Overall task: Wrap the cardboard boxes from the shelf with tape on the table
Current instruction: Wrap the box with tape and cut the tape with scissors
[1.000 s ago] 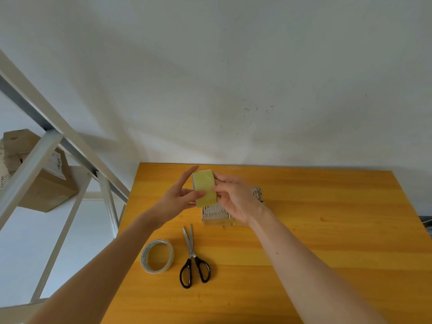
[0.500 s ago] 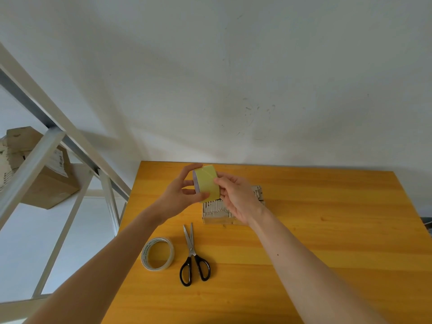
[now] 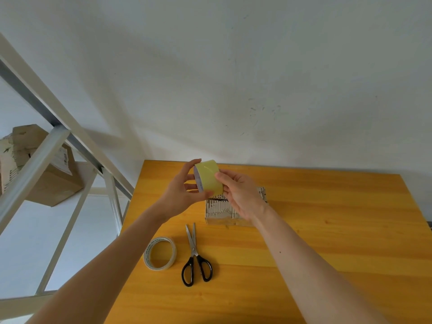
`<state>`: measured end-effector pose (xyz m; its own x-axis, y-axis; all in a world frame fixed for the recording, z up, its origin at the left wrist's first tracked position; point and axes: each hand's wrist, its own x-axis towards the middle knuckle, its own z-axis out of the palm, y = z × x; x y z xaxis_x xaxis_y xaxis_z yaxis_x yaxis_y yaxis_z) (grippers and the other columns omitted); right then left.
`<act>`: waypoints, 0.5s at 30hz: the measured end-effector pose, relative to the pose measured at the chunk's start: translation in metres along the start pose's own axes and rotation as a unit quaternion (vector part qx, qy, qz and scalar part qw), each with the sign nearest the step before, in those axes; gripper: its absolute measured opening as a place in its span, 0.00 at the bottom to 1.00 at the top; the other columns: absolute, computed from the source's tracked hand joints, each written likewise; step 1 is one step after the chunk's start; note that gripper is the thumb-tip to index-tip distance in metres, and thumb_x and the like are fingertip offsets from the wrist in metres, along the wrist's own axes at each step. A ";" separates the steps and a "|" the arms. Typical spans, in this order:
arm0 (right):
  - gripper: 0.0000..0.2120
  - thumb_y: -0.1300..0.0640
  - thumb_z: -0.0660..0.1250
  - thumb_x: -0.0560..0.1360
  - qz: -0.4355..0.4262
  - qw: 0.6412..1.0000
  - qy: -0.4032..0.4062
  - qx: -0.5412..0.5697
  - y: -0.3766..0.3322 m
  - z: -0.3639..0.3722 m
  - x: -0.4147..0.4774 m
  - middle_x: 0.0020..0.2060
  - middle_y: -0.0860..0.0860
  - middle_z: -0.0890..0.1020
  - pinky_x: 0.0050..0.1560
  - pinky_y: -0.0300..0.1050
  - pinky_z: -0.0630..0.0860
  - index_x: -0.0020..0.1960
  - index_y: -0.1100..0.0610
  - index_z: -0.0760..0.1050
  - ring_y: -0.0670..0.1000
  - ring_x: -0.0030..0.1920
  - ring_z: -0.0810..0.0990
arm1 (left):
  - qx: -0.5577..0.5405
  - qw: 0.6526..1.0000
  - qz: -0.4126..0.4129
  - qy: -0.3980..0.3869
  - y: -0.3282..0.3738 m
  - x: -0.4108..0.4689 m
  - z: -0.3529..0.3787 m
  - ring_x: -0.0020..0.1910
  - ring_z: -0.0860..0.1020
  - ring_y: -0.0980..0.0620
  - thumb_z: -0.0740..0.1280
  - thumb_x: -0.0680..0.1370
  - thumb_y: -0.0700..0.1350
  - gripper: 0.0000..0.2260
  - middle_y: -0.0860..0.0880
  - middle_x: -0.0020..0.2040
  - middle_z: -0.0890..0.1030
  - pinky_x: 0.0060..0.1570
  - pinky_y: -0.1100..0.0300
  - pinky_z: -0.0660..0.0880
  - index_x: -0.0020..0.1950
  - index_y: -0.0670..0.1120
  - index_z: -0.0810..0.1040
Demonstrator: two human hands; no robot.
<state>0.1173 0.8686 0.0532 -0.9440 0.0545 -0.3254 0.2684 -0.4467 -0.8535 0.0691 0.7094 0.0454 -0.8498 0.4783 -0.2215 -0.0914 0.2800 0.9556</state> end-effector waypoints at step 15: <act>0.15 0.62 0.67 0.77 -0.054 0.982 0.054 -0.173 0.006 -0.010 0.006 0.48 0.54 0.83 0.45 0.36 0.79 0.62 0.62 0.77 0.46 0.43 0.83 | -0.068 0.992 -0.088 0.062 -0.008 0.007 -0.004 0.53 0.79 0.47 0.69 0.73 0.54 0.23 0.45 0.52 0.80 0.50 0.56 0.76 0.65 0.50 0.67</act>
<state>0.1148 0.8753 0.0420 -0.9497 0.1883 -0.2501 0.2341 -0.1032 -0.9667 0.0619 0.7068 0.0371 -0.8710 0.3239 -0.3694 -0.3062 0.2302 0.9237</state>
